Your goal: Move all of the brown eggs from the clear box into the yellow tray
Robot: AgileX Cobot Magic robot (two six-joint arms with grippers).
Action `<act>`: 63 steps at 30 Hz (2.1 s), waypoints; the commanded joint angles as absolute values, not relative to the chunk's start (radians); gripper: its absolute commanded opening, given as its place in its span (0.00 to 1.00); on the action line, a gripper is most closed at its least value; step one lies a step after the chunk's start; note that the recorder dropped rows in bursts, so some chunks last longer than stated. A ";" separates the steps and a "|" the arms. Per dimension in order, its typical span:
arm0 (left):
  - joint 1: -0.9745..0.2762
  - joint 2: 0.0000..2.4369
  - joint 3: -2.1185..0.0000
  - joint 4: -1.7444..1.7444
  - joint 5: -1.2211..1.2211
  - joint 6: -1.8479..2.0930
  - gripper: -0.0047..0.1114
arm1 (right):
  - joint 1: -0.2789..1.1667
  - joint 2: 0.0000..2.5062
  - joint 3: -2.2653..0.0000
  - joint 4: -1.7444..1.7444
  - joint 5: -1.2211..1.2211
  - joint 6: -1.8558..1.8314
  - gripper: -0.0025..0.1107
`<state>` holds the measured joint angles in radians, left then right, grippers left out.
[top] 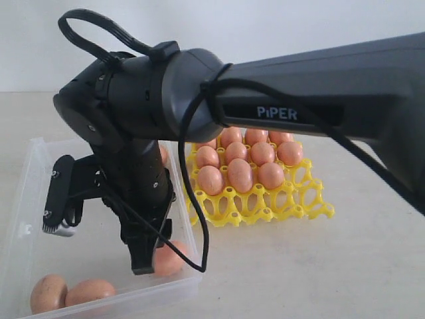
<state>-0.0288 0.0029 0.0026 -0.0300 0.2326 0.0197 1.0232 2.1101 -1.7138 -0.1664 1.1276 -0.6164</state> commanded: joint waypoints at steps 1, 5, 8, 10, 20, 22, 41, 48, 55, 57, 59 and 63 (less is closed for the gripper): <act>-0.033 0.000 0.000 -0.035 0.231 0.020 0.00 | 1.019 2.103 -1.722 -0.139 1.195 -0.698 0.46; -0.033 0.000 0.000 -0.035 0.231 0.020 0.00 | 1.019 2.103 -1.722 -0.077 1.195 -0.732 0.46; -0.033 0.000 0.000 -0.035 0.231 0.020 0.00 | 1.019 2.105 -1.722 -0.072 1.195 -0.741 0.46; -0.033 0.000 0.000 -0.035 0.231 0.020 0.00 | 1.017 2.105 -1.722 -0.076 1.211 -0.741 0.46; -0.033 0.000 0.000 -0.035 0.231 0.020 0.00 | 1.017 2.106 -1.722 -0.076 1.211 -0.650 0.46; -0.033 0.000 0.000 -0.035 0.231 0.020 0.00 | 1.017 2.106 -1.722 -0.087 1.120 -0.322 0.46; -0.033 0.000 0.000 -0.035 0.231 0.020 0.00 | 1.021 2.106 -1.722 -0.182 1.204 0.608 0.46; -0.033 0.000 0.000 -0.035 0.231 0.020 0.00 | 1.069 2.106 -1.722 -0.165 1.150 0.632 0.46; -0.033 0.000 0.000 -0.035 0.231 0.020 0.00 | 1.085 2.106 -1.702 -0.171 1.149 0.656 0.46; -0.033 0.000 0.000 -0.035 0.231 0.020 0.00 | 1.085 2.106 -1.677 -0.171 1.157 0.667 0.46; -0.033 0.000 0.000 -0.035 0.231 0.020 0.00 | 1.087 2.106 -1.652 -0.171 1.156 0.678 0.46; -0.033 0.000 0.000 -0.035 0.231 0.020 0.00 | 1.087 2.106 -1.636 -0.215 1.140 0.685 0.46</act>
